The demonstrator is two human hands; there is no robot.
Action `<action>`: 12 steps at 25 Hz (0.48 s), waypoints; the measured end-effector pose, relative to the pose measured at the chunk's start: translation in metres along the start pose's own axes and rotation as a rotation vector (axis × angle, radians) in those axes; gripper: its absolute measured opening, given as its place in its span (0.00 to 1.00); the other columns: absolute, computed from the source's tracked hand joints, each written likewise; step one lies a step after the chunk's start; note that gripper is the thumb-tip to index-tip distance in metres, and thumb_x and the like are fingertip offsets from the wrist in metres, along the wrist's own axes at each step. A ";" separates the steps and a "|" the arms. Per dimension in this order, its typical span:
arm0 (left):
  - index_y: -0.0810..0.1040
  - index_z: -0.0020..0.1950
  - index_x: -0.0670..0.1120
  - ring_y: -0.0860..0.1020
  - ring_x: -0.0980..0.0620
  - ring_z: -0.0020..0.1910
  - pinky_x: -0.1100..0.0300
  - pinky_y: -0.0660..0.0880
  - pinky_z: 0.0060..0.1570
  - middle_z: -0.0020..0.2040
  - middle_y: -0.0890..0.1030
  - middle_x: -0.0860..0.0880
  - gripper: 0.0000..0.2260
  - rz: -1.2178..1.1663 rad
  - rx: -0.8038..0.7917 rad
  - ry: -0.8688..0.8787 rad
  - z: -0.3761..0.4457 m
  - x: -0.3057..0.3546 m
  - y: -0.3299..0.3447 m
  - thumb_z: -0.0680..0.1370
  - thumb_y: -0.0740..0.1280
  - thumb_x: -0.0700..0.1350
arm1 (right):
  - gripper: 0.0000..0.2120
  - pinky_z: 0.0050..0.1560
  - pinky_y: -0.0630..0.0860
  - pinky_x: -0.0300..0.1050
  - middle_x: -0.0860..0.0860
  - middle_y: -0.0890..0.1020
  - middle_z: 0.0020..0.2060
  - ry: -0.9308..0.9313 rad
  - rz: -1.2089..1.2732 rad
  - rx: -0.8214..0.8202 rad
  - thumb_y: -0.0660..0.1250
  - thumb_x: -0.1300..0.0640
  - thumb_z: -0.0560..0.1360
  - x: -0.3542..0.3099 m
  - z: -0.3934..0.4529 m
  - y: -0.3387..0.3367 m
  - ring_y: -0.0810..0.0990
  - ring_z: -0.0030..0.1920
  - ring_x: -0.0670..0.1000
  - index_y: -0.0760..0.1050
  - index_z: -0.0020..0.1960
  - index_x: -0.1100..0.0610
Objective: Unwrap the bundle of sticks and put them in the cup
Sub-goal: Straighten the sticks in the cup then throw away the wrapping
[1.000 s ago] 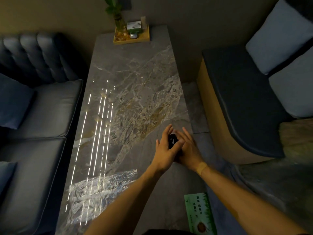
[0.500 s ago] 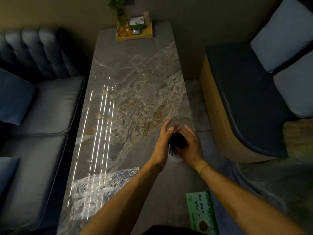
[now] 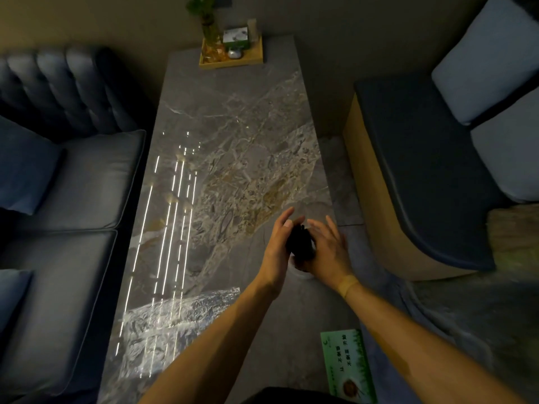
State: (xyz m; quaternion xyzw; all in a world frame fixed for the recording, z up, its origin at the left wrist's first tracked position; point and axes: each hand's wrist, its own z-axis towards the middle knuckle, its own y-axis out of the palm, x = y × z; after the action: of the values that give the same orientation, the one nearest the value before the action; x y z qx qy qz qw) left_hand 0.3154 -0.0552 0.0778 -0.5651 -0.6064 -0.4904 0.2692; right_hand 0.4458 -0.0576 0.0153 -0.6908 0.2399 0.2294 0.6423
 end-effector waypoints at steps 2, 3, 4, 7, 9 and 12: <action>0.65 0.74 0.51 0.74 0.54 0.66 0.57 0.70 0.66 0.68 0.76 0.46 0.24 0.023 -0.017 0.003 -0.003 0.001 0.004 0.79 0.59 0.56 | 0.30 0.73 0.58 0.55 0.50 0.71 0.71 0.002 -0.043 -0.022 0.76 0.48 0.62 -0.003 0.000 -0.001 0.52 0.78 0.57 0.75 0.63 0.51; 0.65 0.74 0.51 0.74 0.52 0.67 0.56 0.69 0.67 0.67 0.77 0.46 0.24 0.027 -0.017 0.006 -0.004 0.002 0.006 0.79 0.59 0.56 | 0.31 0.73 0.58 0.56 0.50 0.71 0.71 0.020 -0.038 -0.015 0.76 0.49 0.62 -0.004 0.000 -0.002 0.53 0.78 0.57 0.75 0.64 0.51; 0.66 0.74 0.51 0.75 0.50 0.66 0.55 0.69 0.68 0.67 0.77 0.45 0.23 0.030 -0.009 0.017 -0.004 0.003 0.007 0.79 0.59 0.55 | 0.31 0.73 0.58 0.55 0.50 0.72 0.70 0.033 -0.016 0.004 0.77 0.51 0.63 -0.005 0.000 -0.002 0.54 0.78 0.57 0.75 0.64 0.51; 0.69 0.71 0.47 0.78 0.47 0.63 0.56 0.73 0.65 0.62 0.80 0.40 0.16 0.057 0.034 0.095 -0.002 0.008 0.003 0.83 0.56 0.48 | 0.25 0.74 0.59 0.54 0.51 0.77 0.66 0.003 0.076 0.104 0.74 0.55 0.66 -0.009 -0.001 -0.004 0.59 0.76 0.59 0.77 0.63 0.53; 0.73 0.67 0.47 0.79 0.49 0.61 0.58 0.75 0.64 0.60 0.81 0.42 0.14 0.087 0.042 0.122 -0.002 0.008 -0.002 0.83 0.57 0.46 | 0.22 0.73 0.54 0.47 0.51 0.79 0.62 -0.020 0.042 0.161 0.74 0.55 0.65 -0.015 -0.002 -0.005 0.63 0.74 0.60 0.79 0.59 0.54; 0.77 0.62 0.49 0.80 0.54 0.59 0.60 0.76 0.58 0.58 0.82 0.48 0.11 0.147 0.036 0.112 -0.005 0.004 -0.009 0.81 0.62 0.46 | 0.23 0.74 0.50 0.63 0.47 0.77 0.64 0.061 -0.068 0.083 0.73 0.50 0.65 -0.031 0.000 -0.006 0.60 0.76 0.57 0.77 0.59 0.52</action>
State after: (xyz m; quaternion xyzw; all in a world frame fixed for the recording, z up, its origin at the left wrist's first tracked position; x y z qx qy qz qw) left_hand 0.3053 -0.0565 0.0809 -0.5750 -0.5559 -0.4891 0.3480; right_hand 0.4253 -0.0563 0.0388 -0.6781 0.2450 0.1762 0.6701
